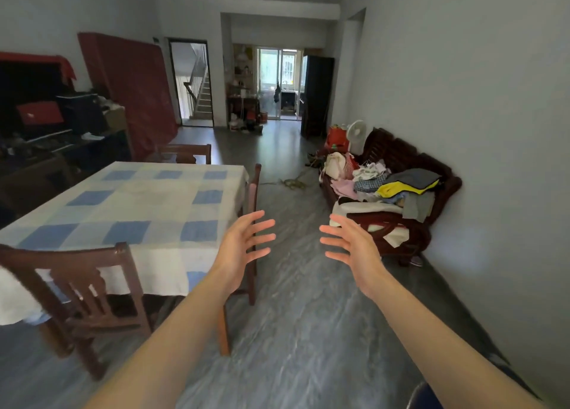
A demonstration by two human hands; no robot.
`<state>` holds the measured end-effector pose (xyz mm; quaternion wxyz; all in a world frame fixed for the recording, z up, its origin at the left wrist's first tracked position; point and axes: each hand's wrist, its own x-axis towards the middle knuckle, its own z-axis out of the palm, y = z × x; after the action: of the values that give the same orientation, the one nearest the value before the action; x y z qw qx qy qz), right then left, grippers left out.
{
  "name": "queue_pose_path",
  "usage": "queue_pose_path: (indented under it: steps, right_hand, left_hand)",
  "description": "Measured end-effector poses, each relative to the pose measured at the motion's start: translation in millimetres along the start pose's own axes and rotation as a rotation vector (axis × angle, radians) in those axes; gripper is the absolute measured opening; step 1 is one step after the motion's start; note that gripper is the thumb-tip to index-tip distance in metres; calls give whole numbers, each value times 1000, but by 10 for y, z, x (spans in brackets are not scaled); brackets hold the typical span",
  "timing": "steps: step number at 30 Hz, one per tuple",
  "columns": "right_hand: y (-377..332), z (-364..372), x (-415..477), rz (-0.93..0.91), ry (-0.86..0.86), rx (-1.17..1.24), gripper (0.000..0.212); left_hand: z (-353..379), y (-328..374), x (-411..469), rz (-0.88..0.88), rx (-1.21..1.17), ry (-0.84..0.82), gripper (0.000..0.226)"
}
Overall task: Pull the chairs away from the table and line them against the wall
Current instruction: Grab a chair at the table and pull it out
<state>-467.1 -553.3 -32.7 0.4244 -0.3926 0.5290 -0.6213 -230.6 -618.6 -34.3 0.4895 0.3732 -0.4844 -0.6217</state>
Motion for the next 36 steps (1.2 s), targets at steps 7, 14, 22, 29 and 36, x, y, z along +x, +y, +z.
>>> queue_pose_path:
  steps: [7,14,22,29,36]
  right_hand:
    - [86,-41,2079,46,47,-21,25]
    - [406,-87,4156,148,-44,200,40]
    - [540,173,6563,207,-270,180,52]
    - [1071,770,8055,297,-472,82,53]
    - [1701,1391,9178,345,-693,14,51]
  left_hand:
    - [165,-262,2138,-55,-30,78,34]
    - [205,-601,3913,-84,-310,71,50]
    - [261,-880,5623,-28,-354,347,53]
    - [119,-1218,6665,66,-372,661,49]
    - [-94,-1624,7346,207,-288,1036,39]
